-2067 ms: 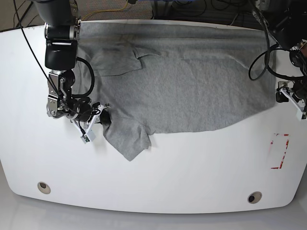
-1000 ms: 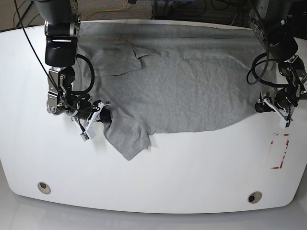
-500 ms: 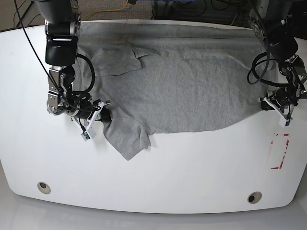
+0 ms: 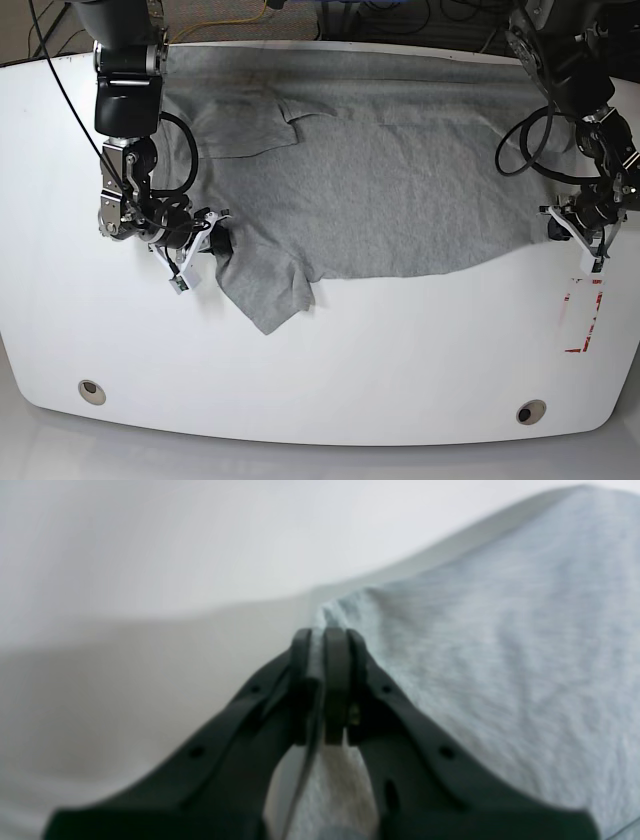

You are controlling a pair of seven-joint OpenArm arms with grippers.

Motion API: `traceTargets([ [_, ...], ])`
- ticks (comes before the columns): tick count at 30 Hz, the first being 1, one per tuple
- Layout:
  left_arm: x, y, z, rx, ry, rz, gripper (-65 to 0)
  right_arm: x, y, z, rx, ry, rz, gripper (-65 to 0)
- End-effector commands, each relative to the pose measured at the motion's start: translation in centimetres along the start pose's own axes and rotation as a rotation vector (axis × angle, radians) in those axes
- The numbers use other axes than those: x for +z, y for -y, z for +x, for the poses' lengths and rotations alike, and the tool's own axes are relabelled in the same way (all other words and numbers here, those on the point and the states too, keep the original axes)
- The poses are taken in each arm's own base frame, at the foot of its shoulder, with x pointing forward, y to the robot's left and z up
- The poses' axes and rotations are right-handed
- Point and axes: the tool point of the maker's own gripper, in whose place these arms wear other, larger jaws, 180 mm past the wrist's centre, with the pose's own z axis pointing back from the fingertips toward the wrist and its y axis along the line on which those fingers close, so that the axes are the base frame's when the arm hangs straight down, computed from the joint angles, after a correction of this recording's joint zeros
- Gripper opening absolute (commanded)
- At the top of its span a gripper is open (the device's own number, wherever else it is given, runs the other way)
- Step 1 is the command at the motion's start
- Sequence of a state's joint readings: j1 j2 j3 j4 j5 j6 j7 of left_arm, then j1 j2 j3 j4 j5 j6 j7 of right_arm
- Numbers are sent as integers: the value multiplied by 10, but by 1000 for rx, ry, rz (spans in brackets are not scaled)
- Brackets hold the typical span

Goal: Layout the t-shirt on the table in an organized manner, then fold the t-shirt properly
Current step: 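Grasp the shirt's side hem with the left gripper and drag it inward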

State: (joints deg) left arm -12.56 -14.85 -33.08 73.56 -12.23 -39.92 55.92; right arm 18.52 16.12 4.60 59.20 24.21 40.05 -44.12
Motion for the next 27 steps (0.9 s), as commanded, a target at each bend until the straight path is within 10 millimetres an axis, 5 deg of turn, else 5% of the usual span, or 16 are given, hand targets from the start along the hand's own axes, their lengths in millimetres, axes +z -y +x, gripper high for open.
traceTargets([
  [1, 10, -1, 22, -67, 43, 20, -624, 7, 7, 12, 21, 14, -21, -648],
  [15, 27, 41, 26, -273, 69, 15, -624, 23, -7, 23, 117, 52, -37, -648],
  [27, 31, 45, 12, -292, 48, 16, -622, 34, -21, 17, 185, 34, -47, -648],
])
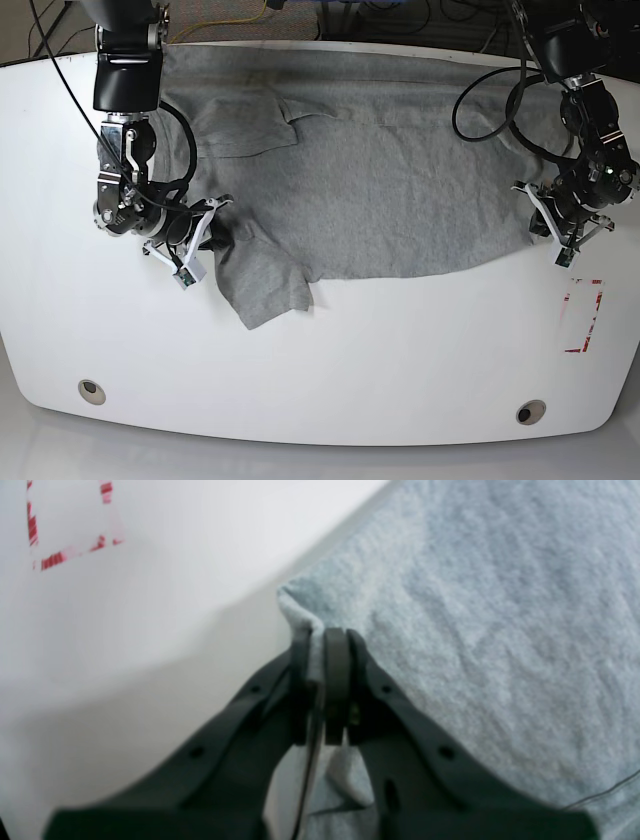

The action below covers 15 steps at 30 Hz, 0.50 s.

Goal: Layout the t-shirt on the table in an organized manner, then fold the t-shirt properly
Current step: 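Grasp the shirt's side hem with the left gripper and drag it inward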

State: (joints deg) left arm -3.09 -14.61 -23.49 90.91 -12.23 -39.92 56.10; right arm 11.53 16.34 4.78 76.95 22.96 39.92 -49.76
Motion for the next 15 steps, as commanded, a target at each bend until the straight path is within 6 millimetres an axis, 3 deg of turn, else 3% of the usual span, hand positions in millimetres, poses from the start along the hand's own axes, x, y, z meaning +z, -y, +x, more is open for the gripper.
traceTargets([
  [1, 6, -4, 7, -15, 28, 12, -621, 6, 3, 11, 14, 33, -8, -648],
  [9, -1, 18, -2, -64, -8, -37, -619, 7, 2, 1, 8, 17, -7, -648],
  [15, 8, 36, -5, -133, -7, -50, -621, 8, 5, -1, 10, 10, -12, -648],
])
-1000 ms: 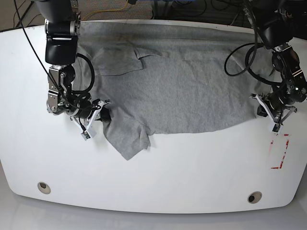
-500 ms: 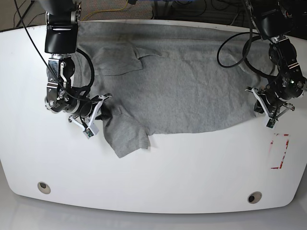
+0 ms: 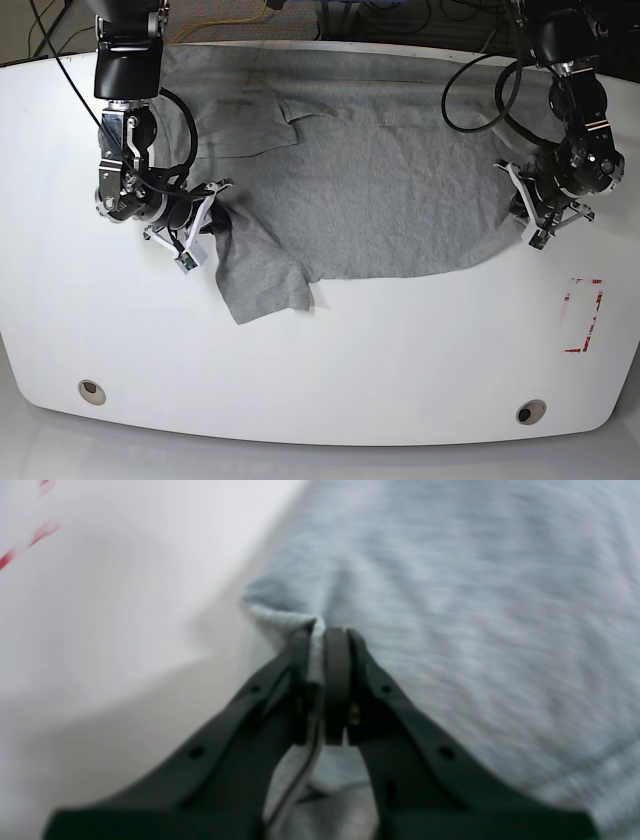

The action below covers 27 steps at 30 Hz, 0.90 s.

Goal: Layout the t-shirt on the table in an organized manner, then fold the t-shirt properly
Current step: 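Grasp the shirt's side hem with the left gripper and drag it inward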

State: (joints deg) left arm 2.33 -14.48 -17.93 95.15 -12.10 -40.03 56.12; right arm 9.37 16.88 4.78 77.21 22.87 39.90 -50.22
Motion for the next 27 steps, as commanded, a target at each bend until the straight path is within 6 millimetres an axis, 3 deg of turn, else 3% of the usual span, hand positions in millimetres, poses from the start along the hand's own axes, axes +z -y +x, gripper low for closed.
traceTargets([
  [1, 11, 0, 12, -47, 41, 16, -621, 8, 7, 19, 20, 52, -15, -648],
  [10, 27, 21, 12, -189, 33, 2, -625, 8, 8, 20, 20, 53, -16, -648],
  [19, 43, 23, 2, -258, 12, 16, -625, 8, 8, 19, 19, 52, -15, -648],
  [27, 40, 33, -6, -288, -15, -16, -617, 7, 7, 20, 18, 54, -13, -648],
])
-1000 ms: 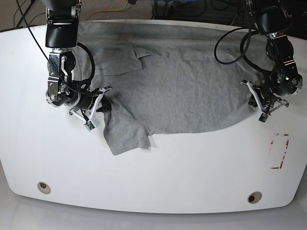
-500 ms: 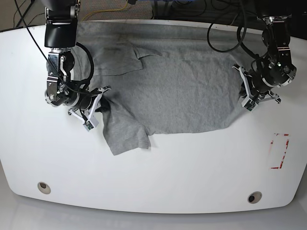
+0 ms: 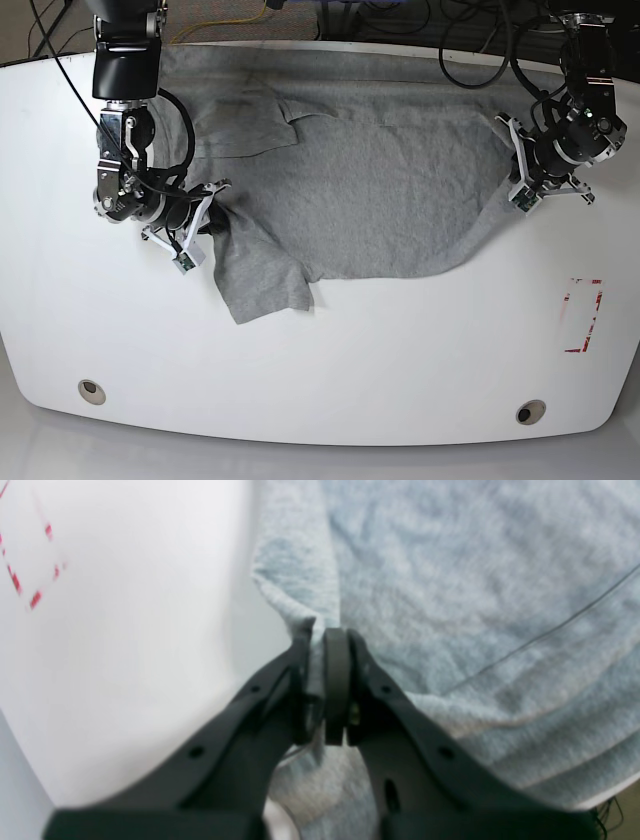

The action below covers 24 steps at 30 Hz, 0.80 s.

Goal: Layout the t-shirt on the table in an organized manner, then fold the t-shirt properly
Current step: 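Grasp the shirt's side hem with the left gripper and drag it inward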

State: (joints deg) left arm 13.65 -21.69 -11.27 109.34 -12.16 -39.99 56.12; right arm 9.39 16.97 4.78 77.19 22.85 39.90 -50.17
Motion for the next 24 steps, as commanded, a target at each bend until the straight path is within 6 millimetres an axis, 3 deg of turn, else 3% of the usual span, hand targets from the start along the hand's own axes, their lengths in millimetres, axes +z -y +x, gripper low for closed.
traceTargets([
  [1, 1, 3, 11, -31, 31, -10, -606, 7, 6, 20, 18, 54, -11, -648],
  [11, -4, 24, 19, -66, 41, -68, -383, 6, 4, 20, 18, 54, -6, -648],
  [17, 1, 30, 33, -26, 111, -112, -378, 6, 4, 20, 18, 54, -6, -648],
  [24, 14, -24, 32, 114, 170, -1, -378, 6, 4, 20, 18, 54, -6, -648],
])
